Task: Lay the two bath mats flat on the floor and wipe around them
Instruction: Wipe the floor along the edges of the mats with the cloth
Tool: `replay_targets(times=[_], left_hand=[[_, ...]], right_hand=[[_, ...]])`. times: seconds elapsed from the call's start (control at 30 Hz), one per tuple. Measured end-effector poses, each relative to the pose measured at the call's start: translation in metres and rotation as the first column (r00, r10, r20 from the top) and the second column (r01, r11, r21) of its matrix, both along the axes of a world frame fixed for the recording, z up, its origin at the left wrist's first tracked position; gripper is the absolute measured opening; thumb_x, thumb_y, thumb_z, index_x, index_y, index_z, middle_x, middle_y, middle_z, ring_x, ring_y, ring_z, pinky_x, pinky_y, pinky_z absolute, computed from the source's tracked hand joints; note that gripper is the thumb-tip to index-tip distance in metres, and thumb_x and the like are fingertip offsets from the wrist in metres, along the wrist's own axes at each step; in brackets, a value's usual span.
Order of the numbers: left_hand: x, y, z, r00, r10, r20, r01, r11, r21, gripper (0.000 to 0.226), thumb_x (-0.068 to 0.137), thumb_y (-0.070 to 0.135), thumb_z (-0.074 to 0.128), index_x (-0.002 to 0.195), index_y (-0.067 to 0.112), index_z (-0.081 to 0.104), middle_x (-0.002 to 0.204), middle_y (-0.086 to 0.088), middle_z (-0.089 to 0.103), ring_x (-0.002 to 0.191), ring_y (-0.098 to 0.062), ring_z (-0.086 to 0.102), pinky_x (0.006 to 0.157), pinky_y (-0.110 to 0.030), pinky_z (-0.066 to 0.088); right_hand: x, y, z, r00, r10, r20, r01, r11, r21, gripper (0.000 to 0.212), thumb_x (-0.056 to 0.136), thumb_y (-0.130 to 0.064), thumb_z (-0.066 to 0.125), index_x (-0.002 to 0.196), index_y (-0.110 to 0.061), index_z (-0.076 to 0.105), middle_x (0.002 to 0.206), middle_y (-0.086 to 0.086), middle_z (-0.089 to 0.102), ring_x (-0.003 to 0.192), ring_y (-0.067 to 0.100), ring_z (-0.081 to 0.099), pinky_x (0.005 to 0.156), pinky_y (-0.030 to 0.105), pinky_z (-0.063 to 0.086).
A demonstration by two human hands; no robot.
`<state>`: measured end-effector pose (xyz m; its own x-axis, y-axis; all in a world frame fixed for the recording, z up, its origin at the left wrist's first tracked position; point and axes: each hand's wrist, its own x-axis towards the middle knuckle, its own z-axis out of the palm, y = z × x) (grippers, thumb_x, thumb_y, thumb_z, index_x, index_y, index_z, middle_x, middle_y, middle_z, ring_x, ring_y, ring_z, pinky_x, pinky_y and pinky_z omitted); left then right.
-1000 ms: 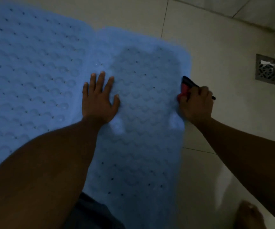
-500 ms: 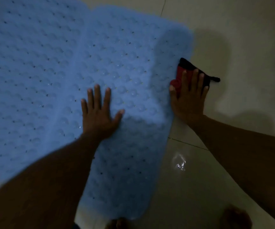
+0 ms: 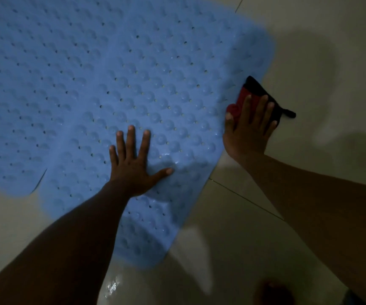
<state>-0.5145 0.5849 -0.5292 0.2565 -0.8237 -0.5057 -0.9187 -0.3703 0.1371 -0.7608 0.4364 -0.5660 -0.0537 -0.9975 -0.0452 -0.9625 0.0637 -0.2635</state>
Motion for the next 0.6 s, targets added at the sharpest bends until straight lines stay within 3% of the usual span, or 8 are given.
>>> replay_targets(times=[0.27,0.43,0.6], left_hand=[[0.001,0.000,0.000,1.000,-0.020,-0.003,0.020,0.999,-0.041,0.118,0.069,0.100,0.033,0.154,0.042,-0.026,0.160,0.000,-0.041,0.147,-0.031,-0.038,0.121,-0.060,-0.011],[0.001,0.002,-0.004,1.000,-0.027,0.007,0.028,0.997,-0.071,0.117,0.069,0.101,0.030,0.153,0.043,-0.027,0.160,0.000,-0.041,0.147,-0.031,-0.037,0.121,-0.060,-0.013],[-0.002,0.009,-0.009,0.999,-0.022,0.027,0.025,0.991,-0.135,0.114,0.072,0.100,0.027,0.156,0.040,-0.021,0.164,-0.001,-0.034,0.150,-0.032,-0.032,0.121,-0.057,-0.014]], right_hand=[[-0.007,0.036,0.004,0.995,0.075,0.059,-0.076,0.997,0.013,0.061,0.102,-0.042,0.028,0.155,-0.013,0.031,0.164,0.017,0.021,0.153,0.034,0.017,0.119,0.060,0.016],[-0.006,0.113,0.008,0.989,0.143,0.047,-0.142,0.990,-0.025,0.057,0.100,-0.032,0.037,0.151,-0.009,0.039,0.160,0.020,0.030,0.149,0.037,0.026,0.115,0.061,0.024],[0.013,0.212,0.020,0.987,0.152,0.054,-0.153,0.988,0.019,0.056,0.100,-0.032,0.036,0.152,-0.011,0.038,0.163,0.016,0.026,0.152,0.032,0.022,0.119,0.057,0.022]])
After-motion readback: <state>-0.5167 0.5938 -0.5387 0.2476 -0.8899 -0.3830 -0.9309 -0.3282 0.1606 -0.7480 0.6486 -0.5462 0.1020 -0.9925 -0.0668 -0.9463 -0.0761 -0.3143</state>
